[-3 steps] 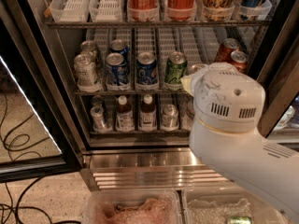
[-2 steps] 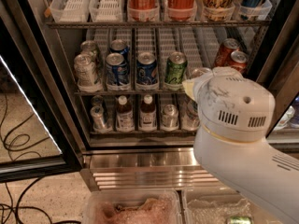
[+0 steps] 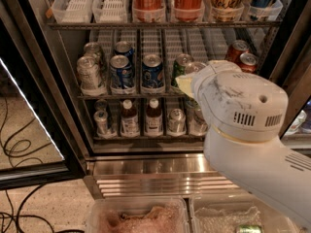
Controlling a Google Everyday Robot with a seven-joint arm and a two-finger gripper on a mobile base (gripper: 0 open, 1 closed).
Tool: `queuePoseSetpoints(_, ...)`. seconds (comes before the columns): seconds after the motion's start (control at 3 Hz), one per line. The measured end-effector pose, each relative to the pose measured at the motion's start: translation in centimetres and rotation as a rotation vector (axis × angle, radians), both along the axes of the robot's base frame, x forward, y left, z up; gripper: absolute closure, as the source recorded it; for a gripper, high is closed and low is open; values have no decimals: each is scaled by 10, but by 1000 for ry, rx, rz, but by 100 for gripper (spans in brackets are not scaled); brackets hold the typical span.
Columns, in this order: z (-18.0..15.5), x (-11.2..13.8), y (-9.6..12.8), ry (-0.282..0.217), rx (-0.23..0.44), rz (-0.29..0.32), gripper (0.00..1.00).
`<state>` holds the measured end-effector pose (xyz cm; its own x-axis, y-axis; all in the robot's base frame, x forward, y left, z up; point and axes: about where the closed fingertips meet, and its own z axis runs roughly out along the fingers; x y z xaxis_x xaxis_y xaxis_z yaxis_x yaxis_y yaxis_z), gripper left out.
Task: Pick green can from middle shelf of fridge
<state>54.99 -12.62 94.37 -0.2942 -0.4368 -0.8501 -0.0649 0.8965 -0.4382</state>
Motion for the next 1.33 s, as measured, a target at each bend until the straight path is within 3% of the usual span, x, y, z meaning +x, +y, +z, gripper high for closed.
queuePoseSetpoints(0.67,-15,48,32,45,99,96,100)
queuePoseSetpoints(1.33,-12,36,25,49,72,87,100)
